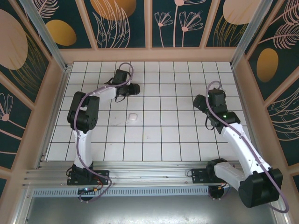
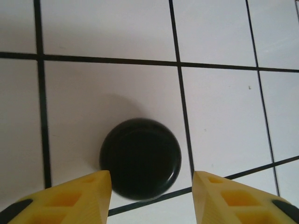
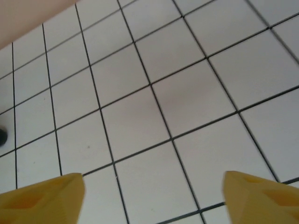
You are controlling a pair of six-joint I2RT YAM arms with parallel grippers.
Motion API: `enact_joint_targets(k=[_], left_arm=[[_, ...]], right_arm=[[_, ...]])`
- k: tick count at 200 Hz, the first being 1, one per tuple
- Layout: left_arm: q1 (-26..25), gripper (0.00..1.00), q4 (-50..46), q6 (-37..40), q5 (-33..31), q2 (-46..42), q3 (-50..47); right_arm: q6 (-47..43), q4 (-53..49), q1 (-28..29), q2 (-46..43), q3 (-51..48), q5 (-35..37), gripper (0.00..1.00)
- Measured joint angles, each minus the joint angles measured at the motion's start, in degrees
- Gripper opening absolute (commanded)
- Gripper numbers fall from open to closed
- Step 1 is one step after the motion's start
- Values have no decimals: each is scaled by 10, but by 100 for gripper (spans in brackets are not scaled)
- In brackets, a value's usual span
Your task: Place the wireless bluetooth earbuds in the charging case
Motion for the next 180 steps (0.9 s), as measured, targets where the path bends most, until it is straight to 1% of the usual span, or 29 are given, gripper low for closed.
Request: enact_joint_targets(k=[22, 33, 37, 42, 47, 50, 62, 79, 103, 134, 159, 180], left_arm=[[2, 56, -31, 34, -29, -19, 12], [3, 63, -42, 51, -47, -38, 13], [4, 70, -45, 58, -54, -46, 13], [5, 81, -49, 71, -64, -58, 13], [6, 95, -52, 76, -75, -71, 13], [6, 98, -52, 83, -82, -79, 12], [9, 99, -49, 99, -115, -116, 3], [16, 98, -31, 122, -161, -184, -33], [52, 99, 24, 143, -207, -292, -122], [114, 99, 141, 189, -261, -406, -297], [130, 99, 242, 228, -286, -481, -451], [146, 98, 328, 234, -295, -529, -563]], right_arm=[[-10, 19, -34, -4, -13, 17, 97], [-17, 33, -51, -4, -22, 25, 99], [-20, 39, -56, -4, -25, 28, 99], [-24, 50, -65, -4, -31, 34, 99], [-28, 59, -71, -4, -37, 39, 99], [-31, 65, -74, -4, -40, 42, 99], [-44, 99, -88, -4, -60, 52, 99], [-66, 158, -106, -4, -93, 53, 99], [-98, 255, -117, -4, -148, 52, 99], [-141, 397, -118, -5, -228, 43, 99], [-172, 501, -119, -2, -279, 23, 99], [-191, 588, -121, 23, -306, 5, 99]])
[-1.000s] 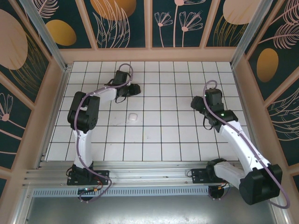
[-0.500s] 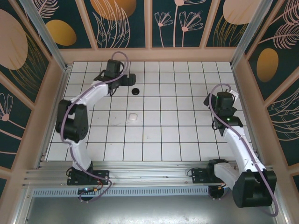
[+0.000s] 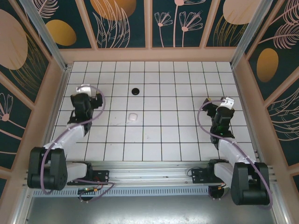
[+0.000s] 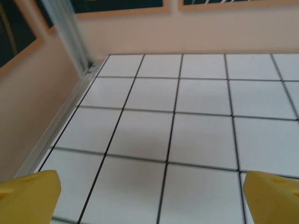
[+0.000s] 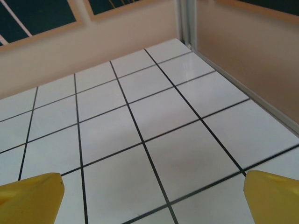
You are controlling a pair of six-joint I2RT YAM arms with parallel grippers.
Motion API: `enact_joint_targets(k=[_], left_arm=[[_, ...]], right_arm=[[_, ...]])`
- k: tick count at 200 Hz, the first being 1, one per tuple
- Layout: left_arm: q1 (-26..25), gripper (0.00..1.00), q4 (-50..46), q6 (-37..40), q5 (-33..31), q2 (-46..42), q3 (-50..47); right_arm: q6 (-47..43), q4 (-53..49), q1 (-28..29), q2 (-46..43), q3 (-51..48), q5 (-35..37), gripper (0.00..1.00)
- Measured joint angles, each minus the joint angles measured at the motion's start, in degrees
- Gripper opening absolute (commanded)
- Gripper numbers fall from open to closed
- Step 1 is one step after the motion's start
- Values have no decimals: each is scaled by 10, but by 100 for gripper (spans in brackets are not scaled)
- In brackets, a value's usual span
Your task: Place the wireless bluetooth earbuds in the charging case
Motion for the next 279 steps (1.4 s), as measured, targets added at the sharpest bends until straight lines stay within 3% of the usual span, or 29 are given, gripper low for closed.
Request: enact_joint_targets(k=[30, 84, 153, 180, 279], left_arm=[[29, 99, 114, -14, 0, -24, -104], [29, 99, 278, -30, 31, -19, -199], [29, 99, 482, -26, 90, 122, -226], [29, 98, 489, -24, 102, 172, -202], [29, 99, 475, -26, 86, 173, -163]], right_arm=[[-22, 94, 0, 67, -17, -18, 99], [-42, 227, -10, 159, -35, -38, 99], [-55, 340, -23, 283, -43, -85, 99], [-55, 350, -23, 284, -43, -88, 99], [-59, 357, -23, 284, -43, -89, 99]])
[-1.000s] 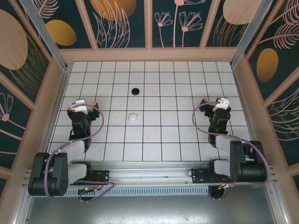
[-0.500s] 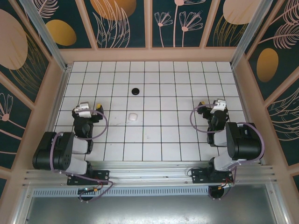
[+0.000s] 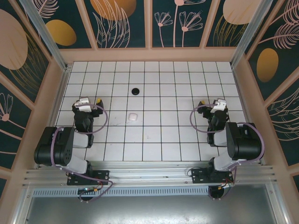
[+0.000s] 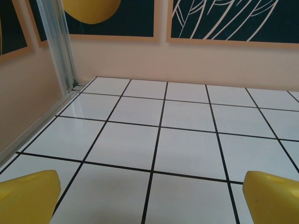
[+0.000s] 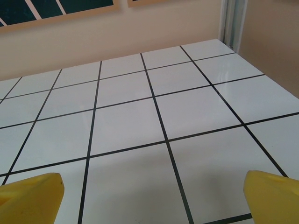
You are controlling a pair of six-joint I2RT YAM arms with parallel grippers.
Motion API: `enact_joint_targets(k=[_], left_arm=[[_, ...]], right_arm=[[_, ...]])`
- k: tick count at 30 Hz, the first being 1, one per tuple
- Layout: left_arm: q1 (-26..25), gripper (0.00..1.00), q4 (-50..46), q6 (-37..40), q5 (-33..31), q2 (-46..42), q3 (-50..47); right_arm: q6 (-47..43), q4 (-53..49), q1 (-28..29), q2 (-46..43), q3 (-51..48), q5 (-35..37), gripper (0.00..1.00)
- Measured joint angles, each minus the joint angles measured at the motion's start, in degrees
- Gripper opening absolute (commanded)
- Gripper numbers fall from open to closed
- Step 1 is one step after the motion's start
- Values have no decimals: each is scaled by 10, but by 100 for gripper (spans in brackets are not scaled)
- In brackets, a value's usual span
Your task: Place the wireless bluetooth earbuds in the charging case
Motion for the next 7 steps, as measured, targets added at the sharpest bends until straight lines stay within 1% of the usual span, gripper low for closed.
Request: enact_joint_targets(k=[7], left_arm=[[0, 98, -7, 0, 0, 0, 0]], right_arm=[[0, 0, 0, 0, 0, -4, 99]])
